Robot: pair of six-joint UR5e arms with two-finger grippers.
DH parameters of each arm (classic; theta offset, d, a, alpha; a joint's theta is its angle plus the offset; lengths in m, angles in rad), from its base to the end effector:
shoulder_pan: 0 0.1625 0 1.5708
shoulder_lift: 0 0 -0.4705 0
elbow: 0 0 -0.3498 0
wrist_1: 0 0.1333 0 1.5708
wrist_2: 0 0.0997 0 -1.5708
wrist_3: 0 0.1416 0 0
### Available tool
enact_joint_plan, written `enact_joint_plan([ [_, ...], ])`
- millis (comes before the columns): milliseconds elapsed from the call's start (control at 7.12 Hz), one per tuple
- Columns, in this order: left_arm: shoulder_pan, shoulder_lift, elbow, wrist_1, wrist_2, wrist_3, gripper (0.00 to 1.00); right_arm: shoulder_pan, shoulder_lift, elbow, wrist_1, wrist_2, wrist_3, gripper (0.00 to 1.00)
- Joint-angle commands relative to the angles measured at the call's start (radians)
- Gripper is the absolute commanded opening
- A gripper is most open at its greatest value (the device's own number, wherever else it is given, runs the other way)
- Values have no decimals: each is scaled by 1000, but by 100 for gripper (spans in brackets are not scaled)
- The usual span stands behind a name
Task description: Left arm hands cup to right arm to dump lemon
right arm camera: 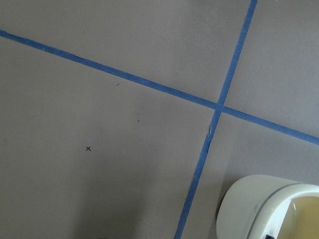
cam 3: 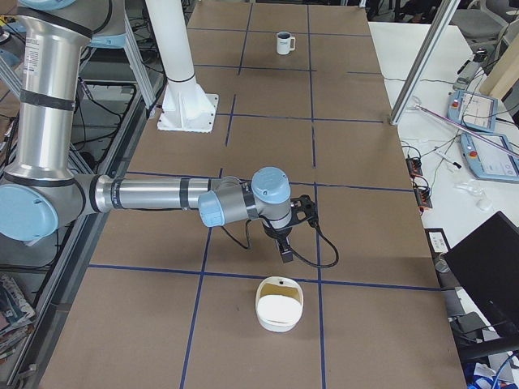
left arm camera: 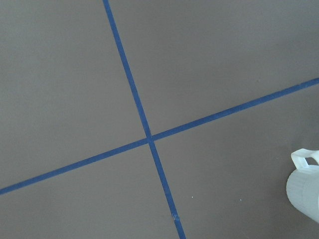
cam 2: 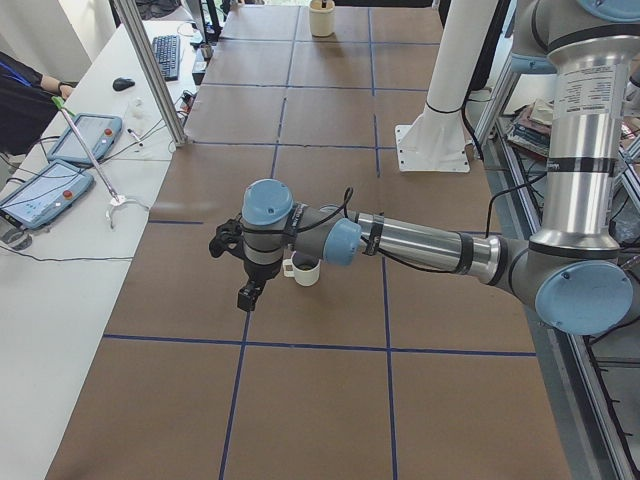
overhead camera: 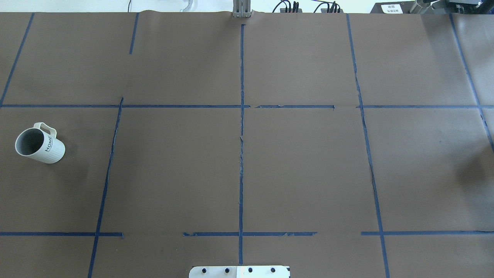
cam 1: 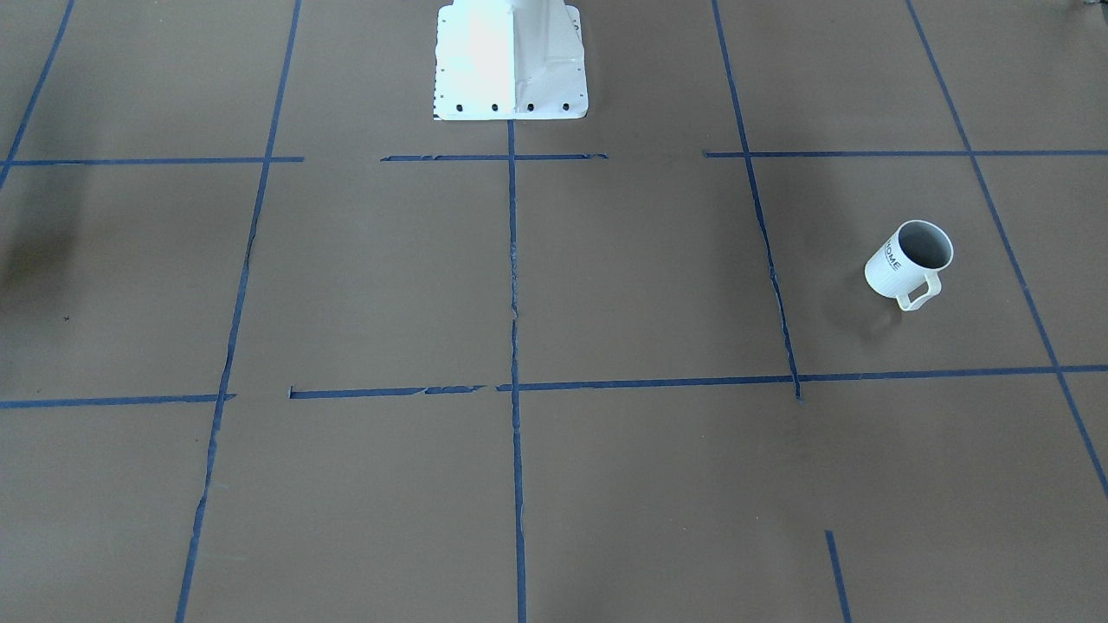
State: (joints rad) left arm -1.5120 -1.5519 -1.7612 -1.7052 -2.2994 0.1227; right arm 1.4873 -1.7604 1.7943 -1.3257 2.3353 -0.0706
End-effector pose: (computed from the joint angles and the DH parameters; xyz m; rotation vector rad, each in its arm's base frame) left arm -0.0118 -0.4642 0.6439 0.3161 0.7153 0.2836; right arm 0.0031 -0.3865 0.6835 0.2609 -0.7629 -0.2523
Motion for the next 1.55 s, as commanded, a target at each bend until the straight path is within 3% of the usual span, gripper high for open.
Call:
enact_joint_plan([
  [0, 97, 44, -6, -62, 4, -136, 100, 1, -1, -1, 2, 1, 0, 100],
  [281, 282, 113, -4, -297, 11, -590, 100, 1, -1, 0, 2, 1, 0, 100],
  [562, 372, 136, 15, -418, 55, -814, 78, 1, 1, -3, 2, -1, 2, 100],
  [702, 403, 128, 14, -419, 57, -890, 71, 1, 1, 0, 2, -1, 2, 100],
  [1405, 501, 125, 9, -415, 109, -916, 70, 1, -1, -4, 2, 1, 0, 100],
])
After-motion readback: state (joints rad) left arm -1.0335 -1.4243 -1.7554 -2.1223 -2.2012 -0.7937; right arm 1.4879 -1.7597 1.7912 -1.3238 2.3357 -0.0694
